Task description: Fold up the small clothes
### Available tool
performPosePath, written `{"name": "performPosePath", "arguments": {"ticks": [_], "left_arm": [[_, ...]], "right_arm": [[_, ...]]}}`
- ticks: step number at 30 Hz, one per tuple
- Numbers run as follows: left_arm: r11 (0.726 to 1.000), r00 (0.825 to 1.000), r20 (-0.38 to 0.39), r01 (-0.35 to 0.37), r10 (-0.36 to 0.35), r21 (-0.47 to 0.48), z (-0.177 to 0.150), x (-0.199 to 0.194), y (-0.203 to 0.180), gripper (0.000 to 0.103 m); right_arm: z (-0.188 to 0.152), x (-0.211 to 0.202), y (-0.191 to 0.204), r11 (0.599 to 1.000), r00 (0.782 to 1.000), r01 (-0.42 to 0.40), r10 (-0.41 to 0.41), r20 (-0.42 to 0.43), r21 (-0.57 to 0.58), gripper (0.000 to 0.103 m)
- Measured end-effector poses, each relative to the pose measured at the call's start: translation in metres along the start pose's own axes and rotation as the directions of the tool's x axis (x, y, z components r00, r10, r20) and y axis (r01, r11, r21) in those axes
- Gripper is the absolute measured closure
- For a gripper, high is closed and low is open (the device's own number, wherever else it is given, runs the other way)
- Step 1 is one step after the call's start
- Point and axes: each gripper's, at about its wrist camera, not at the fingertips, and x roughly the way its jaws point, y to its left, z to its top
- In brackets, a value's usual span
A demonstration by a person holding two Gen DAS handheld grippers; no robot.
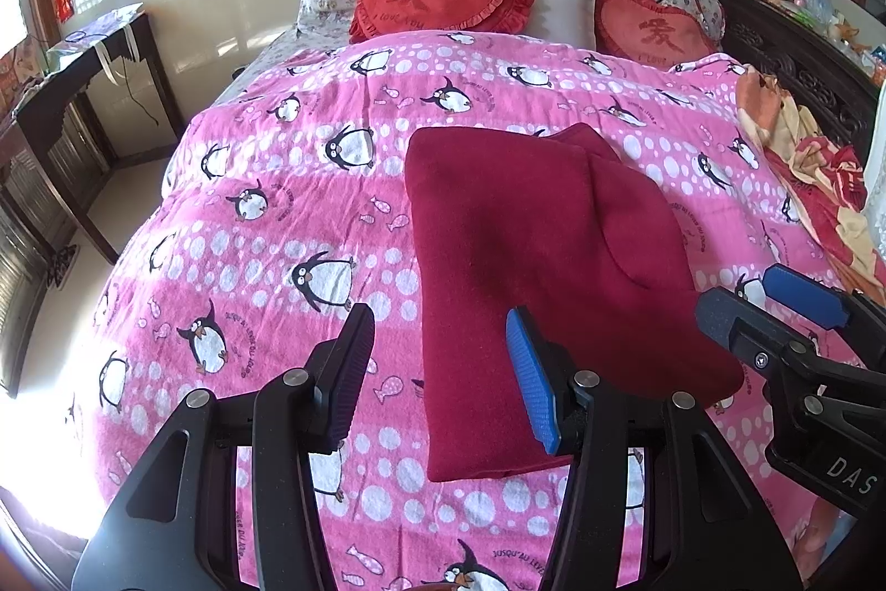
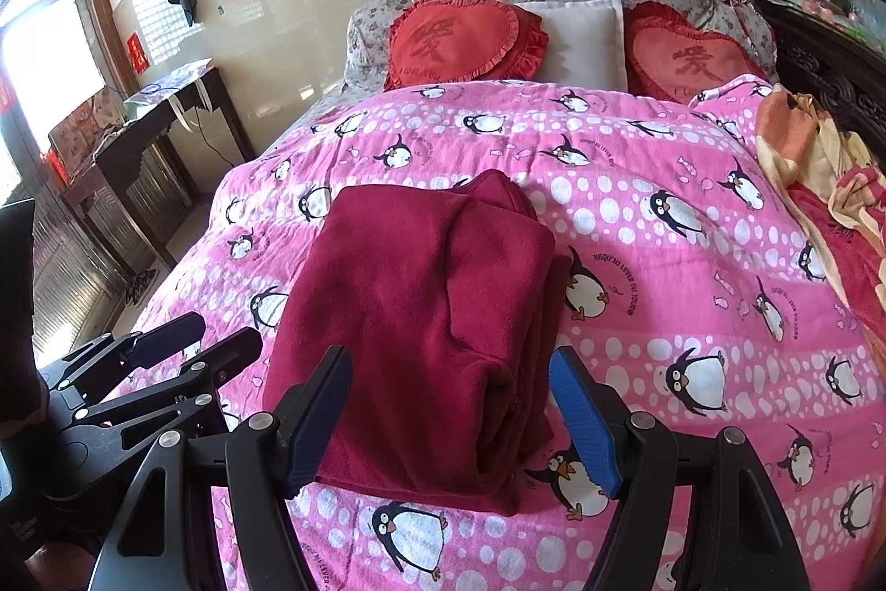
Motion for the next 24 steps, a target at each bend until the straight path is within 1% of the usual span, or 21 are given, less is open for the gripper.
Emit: {"name": "performPosePath", "arguments": {"ticks": [24], "left_arm": [[1.000,1.000,-0.001,-0.002,0.002,0.002,-0.0006,0.0012,-0.0020,0.053]], "right_arm": [[-0.0022,0.0028,0.0008,1.000,1.000,-0.007,0.007,-0.013,0.010,0.032]]}}
